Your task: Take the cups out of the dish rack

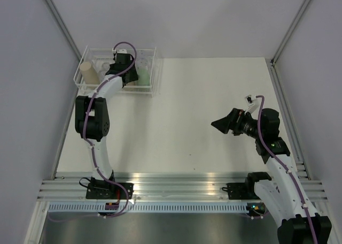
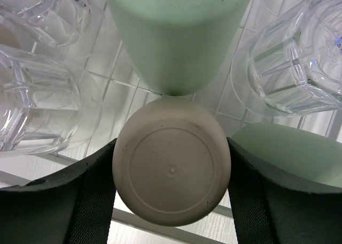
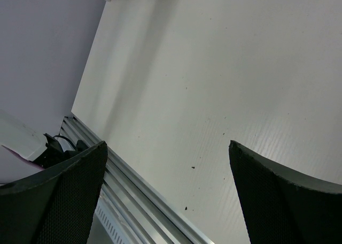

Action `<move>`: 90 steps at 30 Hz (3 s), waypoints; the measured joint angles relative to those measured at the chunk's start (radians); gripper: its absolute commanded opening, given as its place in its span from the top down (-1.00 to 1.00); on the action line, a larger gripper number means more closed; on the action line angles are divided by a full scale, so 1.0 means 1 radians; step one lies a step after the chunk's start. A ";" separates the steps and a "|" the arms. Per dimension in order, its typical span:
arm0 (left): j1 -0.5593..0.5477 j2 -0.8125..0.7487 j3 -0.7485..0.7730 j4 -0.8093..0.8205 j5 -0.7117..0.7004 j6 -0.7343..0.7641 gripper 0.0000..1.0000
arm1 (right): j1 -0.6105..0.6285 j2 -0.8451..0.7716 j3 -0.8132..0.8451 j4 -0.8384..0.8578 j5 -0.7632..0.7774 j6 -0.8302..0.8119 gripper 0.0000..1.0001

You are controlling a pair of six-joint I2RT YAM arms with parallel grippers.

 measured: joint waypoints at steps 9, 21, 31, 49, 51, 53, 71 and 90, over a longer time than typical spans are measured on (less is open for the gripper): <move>-0.002 -0.055 -0.079 0.040 -0.003 0.005 0.95 | 0.000 0.000 0.000 0.000 0.000 0.000 -0.96; -0.064 -0.469 -0.217 0.082 0.015 -0.032 0.95 | 0.000 -0.037 -0.057 0.095 0.000 0.049 -0.96; -0.111 -0.814 -0.390 0.154 0.413 -0.247 0.95 | 0.023 0.018 -0.088 0.384 -0.030 0.172 -0.96; -0.138 -0.876 -1.210 1.363 1.104 -1.260 0.95 | 0.287 0.230 -0.254 1.012 0.005 0.396 -0.96; -0.139 -0.858 -1.246 1.417 1.106 -1.309 0.95 | 0.332 0.258 -0.253 1.047 0.027 0.397 -0.96; -0.144 -0.858 -1.273 1.465 1.106 -1.340 0.95 | 0.372 0.282 -0.242 1.064 0.043 0.391 -0.96; -0.280 -0.785 -1.416 1.577 1.041 -1.384 0.95 | 0.551 0.521 -0.072 1.101 0.150 0.303 -0.07; -0.344 -0.533 -1.425 1.671 0.989 -1.512 0.95 | 0.601 0.592 -0.037 0.887 0.316 0.109 0.99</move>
